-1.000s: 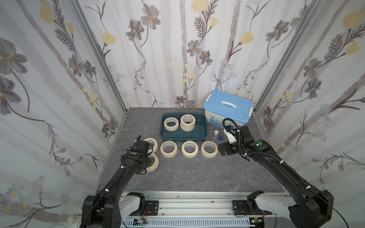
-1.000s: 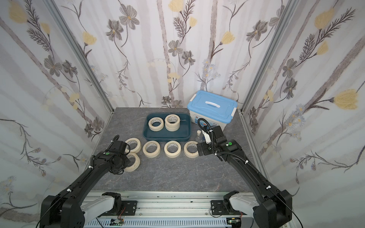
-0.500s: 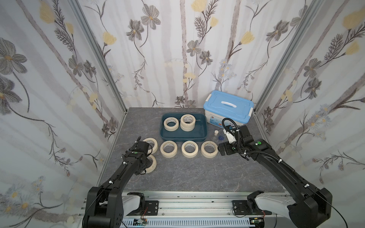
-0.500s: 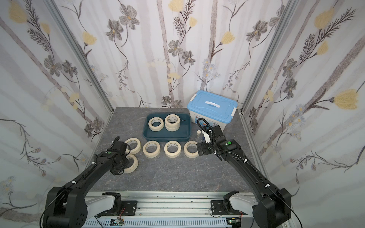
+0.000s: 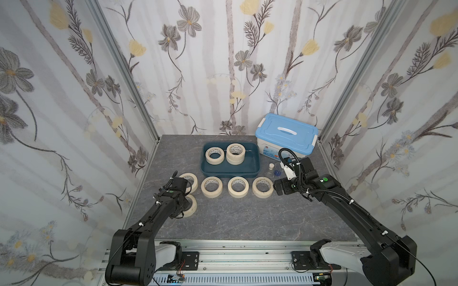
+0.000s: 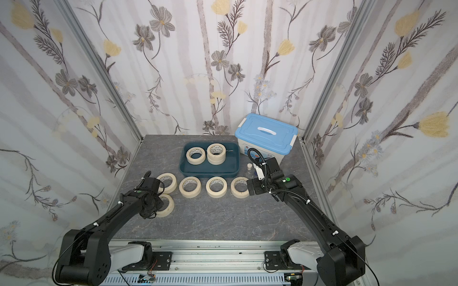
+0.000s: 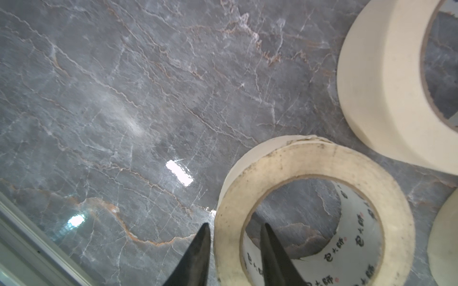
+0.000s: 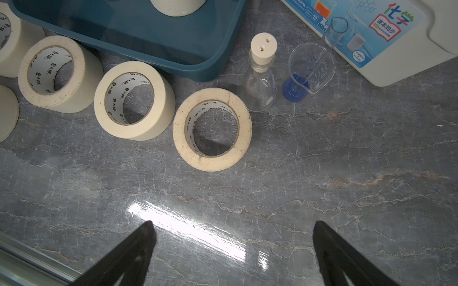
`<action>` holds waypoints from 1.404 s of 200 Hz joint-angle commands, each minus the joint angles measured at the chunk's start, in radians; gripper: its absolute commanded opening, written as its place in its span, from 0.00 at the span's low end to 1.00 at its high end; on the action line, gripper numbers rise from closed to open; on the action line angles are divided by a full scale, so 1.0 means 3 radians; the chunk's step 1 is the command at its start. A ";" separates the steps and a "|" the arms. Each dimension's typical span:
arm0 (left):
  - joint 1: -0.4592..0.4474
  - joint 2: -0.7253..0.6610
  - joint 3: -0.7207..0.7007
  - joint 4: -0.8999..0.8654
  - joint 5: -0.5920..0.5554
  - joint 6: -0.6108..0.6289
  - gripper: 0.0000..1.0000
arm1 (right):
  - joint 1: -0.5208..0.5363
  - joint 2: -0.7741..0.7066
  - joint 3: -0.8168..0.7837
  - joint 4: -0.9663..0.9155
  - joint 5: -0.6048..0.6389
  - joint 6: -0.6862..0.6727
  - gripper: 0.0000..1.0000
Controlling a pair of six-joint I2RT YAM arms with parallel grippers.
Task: Take out the art tape in the storage box
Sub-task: Place the art tape at the center of the board.
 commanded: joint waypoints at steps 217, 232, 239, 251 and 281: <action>-0.0379 0.1211 0.2515 -0.0095 0.0575 0.0825 1.00 | -0.0012 -0.0112 0.0004 0.0017 0.0016 0.0027 1.00; -0.0469 0.1516 0.2861 -0.0195 0.0596 0.0906 1.00 | -0.0014 -0.0113 0.0003 0.0018 0.0017 0.0032 1.00; -0.0507 0.1661 0.3025 -0.0254 0.0606 0.0950 1.00 | -0.0013 -0.0113 -0.0002 0.0016 0.0020 0.0037 1.00; -0.0571 0.1898 0.3285 -0.0346 0.0637 0.1030 0.99 | -0.0014 -0.0115 -0.0006 0.0013 0.0016 0.0045 1.00; -0.0658 0.2444 0.3874 -0.0533 0.0813 0.1184 0.95 | -0.0017 -0.0130 -0.0022 0.0015 0.0033 0.0053 1.00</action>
